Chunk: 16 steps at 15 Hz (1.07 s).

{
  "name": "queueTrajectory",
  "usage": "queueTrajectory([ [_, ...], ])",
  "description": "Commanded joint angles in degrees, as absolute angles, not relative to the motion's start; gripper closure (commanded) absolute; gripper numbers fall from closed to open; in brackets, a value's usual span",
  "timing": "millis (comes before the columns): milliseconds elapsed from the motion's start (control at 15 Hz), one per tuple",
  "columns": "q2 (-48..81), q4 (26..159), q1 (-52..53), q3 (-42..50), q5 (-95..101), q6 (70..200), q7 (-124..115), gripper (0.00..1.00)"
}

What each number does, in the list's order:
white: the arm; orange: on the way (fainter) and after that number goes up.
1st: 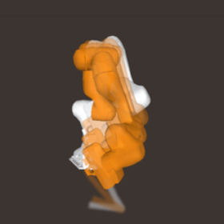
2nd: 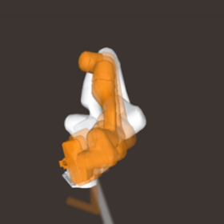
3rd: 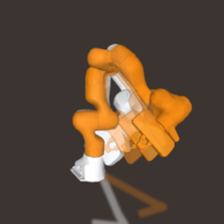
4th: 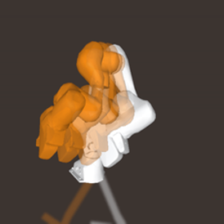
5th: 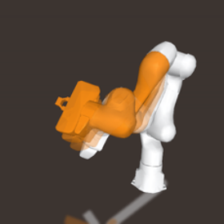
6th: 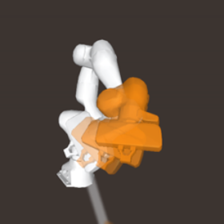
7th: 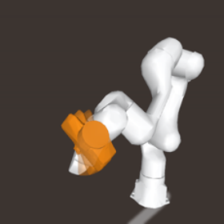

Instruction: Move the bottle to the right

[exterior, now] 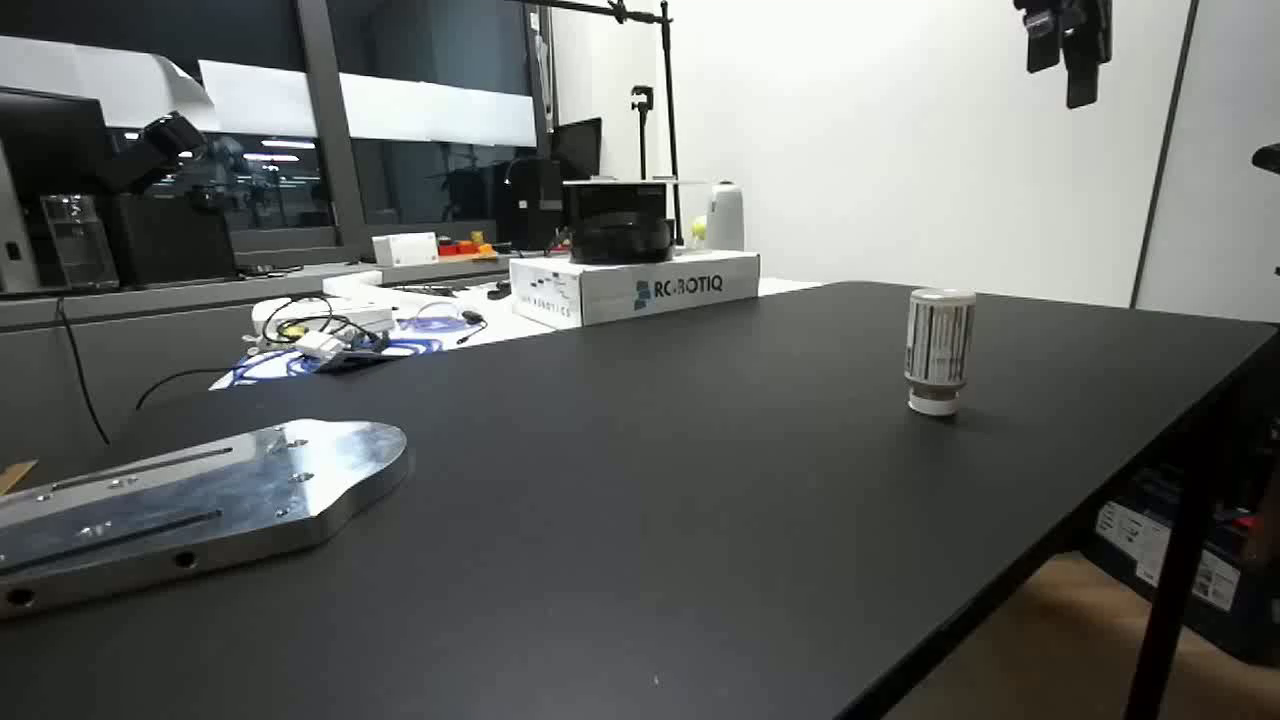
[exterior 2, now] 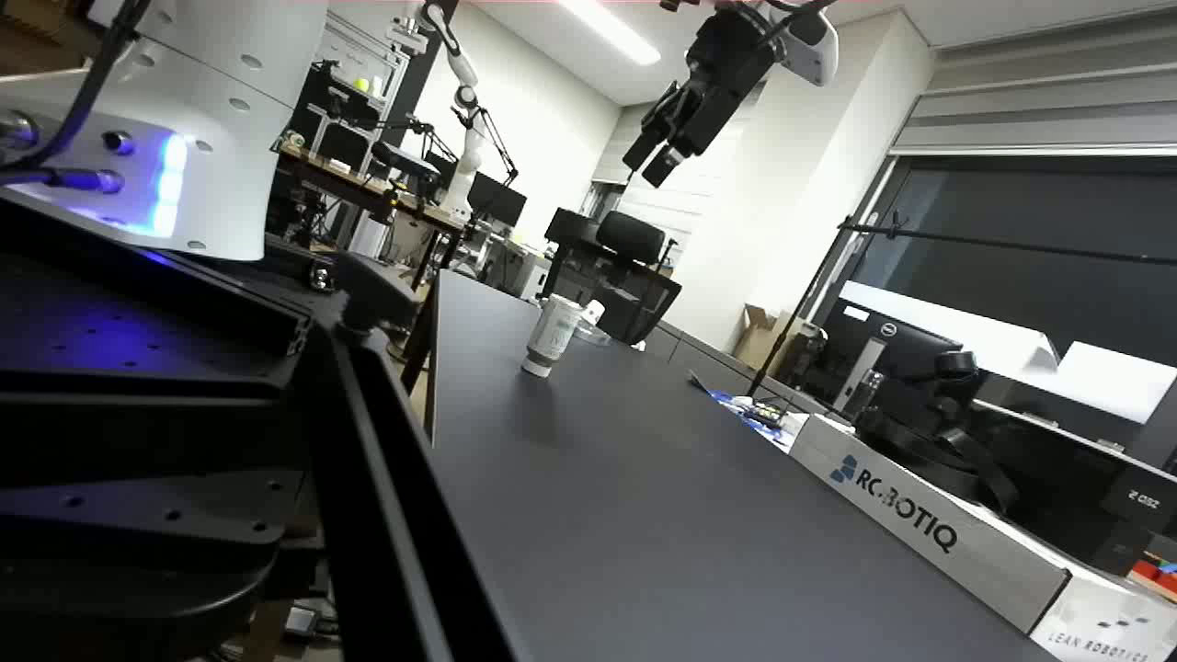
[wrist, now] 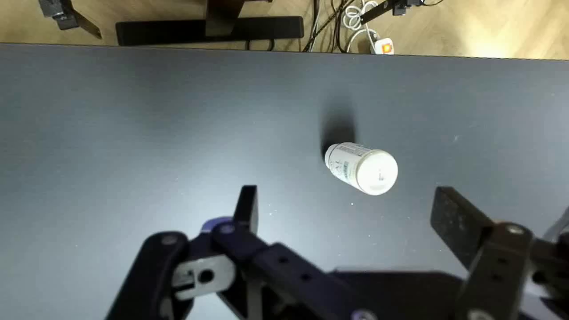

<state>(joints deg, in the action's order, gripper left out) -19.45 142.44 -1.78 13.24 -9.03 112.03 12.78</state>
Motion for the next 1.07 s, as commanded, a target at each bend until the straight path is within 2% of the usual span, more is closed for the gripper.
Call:
queueTrajectory([
  [0,-19.32,142.36,-3.18,11.93,-9.46,111.89,13.17,0.0],
  [600,-19.32,142.36,-3.18,11.93,-9.45,111.92,13.18,0.0],
  [1000,-18.63,151.62,-2.9,7.4,-7.29,129.07,9.98,0.0],
])
